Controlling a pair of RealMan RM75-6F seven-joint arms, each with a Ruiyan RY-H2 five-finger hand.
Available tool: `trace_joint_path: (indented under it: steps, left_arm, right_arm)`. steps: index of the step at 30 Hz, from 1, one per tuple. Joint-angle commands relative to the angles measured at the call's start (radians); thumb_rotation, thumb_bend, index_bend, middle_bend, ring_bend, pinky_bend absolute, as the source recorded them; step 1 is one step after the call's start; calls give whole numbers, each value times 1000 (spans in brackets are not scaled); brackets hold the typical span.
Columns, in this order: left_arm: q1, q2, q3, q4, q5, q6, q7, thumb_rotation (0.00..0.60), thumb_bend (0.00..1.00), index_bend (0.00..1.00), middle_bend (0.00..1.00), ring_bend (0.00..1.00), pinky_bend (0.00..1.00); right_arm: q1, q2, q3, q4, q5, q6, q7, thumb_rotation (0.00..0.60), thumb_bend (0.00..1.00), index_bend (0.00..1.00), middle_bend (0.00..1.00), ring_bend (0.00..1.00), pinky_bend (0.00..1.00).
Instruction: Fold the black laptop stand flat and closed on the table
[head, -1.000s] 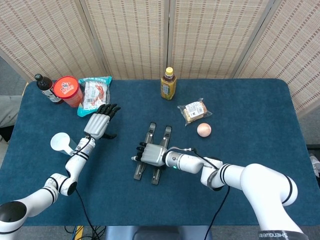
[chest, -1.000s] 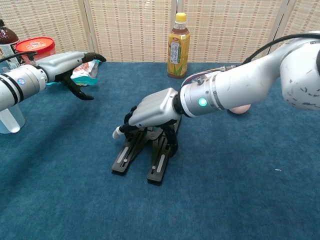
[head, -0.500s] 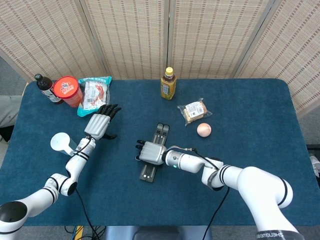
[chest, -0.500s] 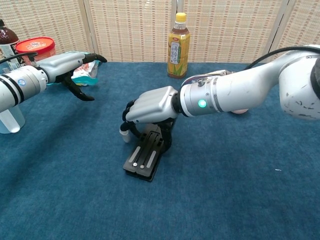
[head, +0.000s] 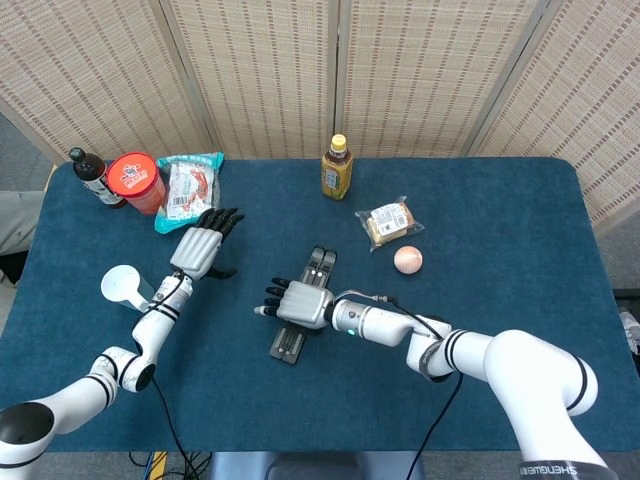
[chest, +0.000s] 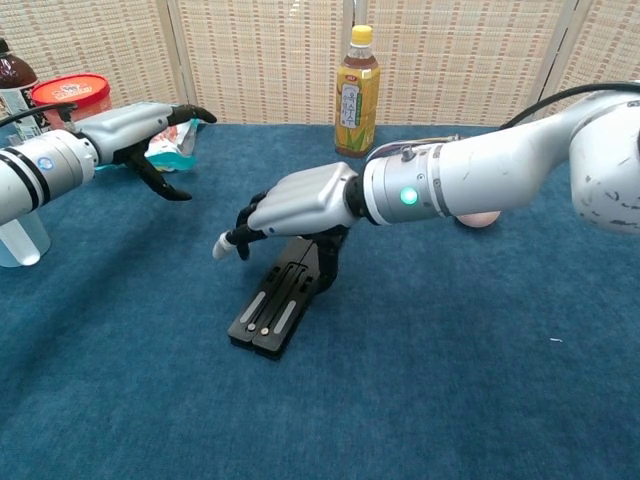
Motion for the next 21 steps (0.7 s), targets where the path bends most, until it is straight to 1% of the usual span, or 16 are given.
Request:
trace_joint_path:
  steps: [1,6,10,13,17,21]
  left_arm:
    - [2,13,1,-23,7,17,16,600,135,72,38,0,0]
    - [20,47,2,-94,16,61,55,600,135,72,38,0,0]
    - [46,85,8,-163,20,106,113,600,135,72,37,0,0]
    - [73,125,7,-238,7,134,167,600,135,72,38,0,0]
    - [125,198,-1,-373,-41,167,245,600,135,72,38,0,0]
    - [179,273,12,-491,-81,195,324,600,135,72,38,0,0]
  right_arm:
    - [-29,44,30,-61,49,17,-33,600,162,0,30,0,0]
    - [-104,139,65,-188,154,51,-165,600,162,0,24,0,0]
    - [-190,225,69,-305,249,111,-311,600,162,0,24,0,0]
    - [-272,293,69,-403,331,194,-409,600,162,0,24,0,0]
    - [-389,391,61,-535,423,337,-522,600,162,0,31,0,0]
    - [-495,462,52,-631,473,472,-576,600,163,0,48,0,0]
